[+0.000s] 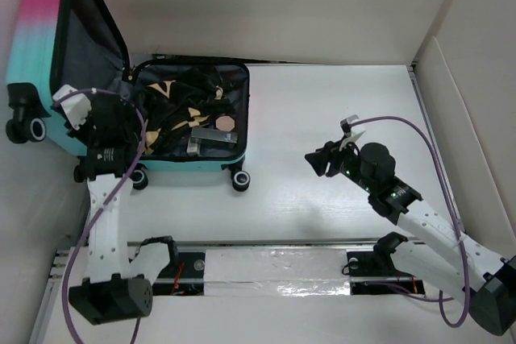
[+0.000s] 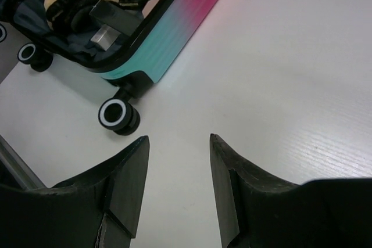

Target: Pack the luggage

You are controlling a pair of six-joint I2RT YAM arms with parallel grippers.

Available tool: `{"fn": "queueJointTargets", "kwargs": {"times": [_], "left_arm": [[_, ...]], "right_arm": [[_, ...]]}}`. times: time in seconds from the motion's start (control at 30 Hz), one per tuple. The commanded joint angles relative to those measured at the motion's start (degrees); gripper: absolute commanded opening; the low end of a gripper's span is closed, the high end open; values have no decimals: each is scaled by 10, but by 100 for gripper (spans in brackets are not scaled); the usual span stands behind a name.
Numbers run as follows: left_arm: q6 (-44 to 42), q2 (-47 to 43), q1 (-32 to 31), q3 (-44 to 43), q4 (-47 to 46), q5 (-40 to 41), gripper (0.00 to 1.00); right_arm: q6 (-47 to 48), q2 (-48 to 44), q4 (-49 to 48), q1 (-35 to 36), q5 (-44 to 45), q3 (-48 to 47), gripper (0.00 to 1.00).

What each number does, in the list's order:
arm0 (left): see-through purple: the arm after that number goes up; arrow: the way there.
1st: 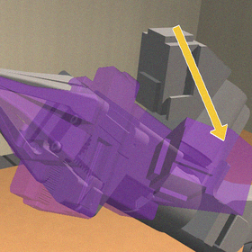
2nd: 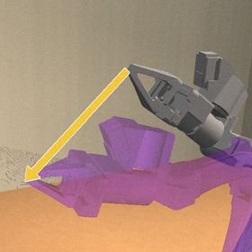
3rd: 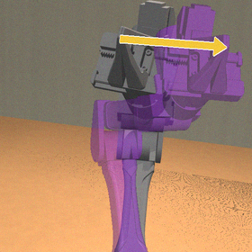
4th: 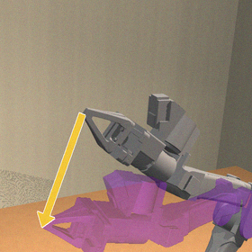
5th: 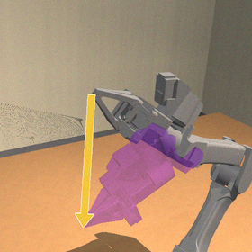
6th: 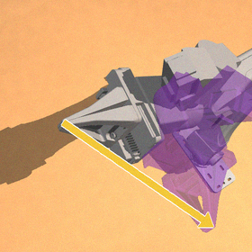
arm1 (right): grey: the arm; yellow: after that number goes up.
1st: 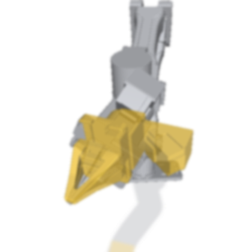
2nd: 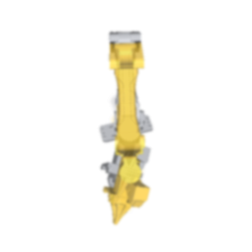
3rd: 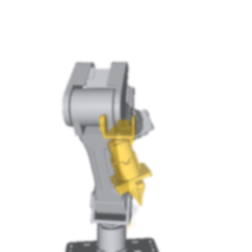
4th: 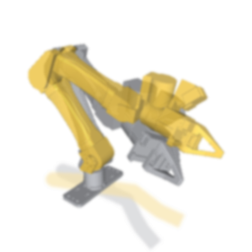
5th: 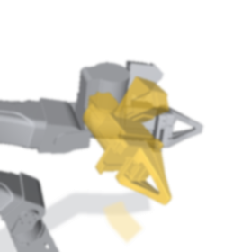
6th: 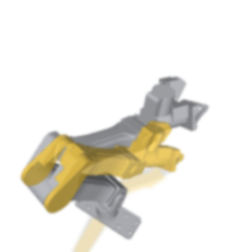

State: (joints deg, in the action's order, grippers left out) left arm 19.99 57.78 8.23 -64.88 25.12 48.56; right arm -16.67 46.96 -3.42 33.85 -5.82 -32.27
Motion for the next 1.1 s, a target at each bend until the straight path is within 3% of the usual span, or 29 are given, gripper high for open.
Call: {"fn": "queueJointTargets", "kwargs": {"times": [0.0,0.27,0.37,0.5,0.53,0.63,0.73,0.8,0.83,0.9,1.07], "left_arm": [[18,-55,-98,33,-45,-163,0],[-55,-154,-124,108,-147,-497,0],[-82,-161,-124,115,-157,-575,0],[-115,-142,-124,141,-151,-779,2],[-111,-136,-129,149,-153,-805,15],[-87,-148,-136,193,-175,-924,77],[-84,-161,-136,231,-192,-1046,87],[-35,-176,-136,251,-236,-1127,91],[-5,-178,-136,257,-315,-1222,91],[118,-187,-136,264,-415,-1300,90],[264,-224,-144,245,-645,-1315,99]], "right_arm": [[4,21,-24,5,12,-30,52],[-30,75,-36,10,40,-47,52],[-54,102,-59,10,43,-57,52],[-65,153,-51,10,23,-89,52],[-65,161,-50,10,27,-96,52],[-65,165,-55,10,53,-97,52],[-64,169,-49,10,66,-108,52],[-61,180,-44,10,81,-122,52],[-59,183,-40,10,86,-128,51],[-54,190,-26,10,97,-144,44],[-50,184,-17,10,113,-151,29]]}}
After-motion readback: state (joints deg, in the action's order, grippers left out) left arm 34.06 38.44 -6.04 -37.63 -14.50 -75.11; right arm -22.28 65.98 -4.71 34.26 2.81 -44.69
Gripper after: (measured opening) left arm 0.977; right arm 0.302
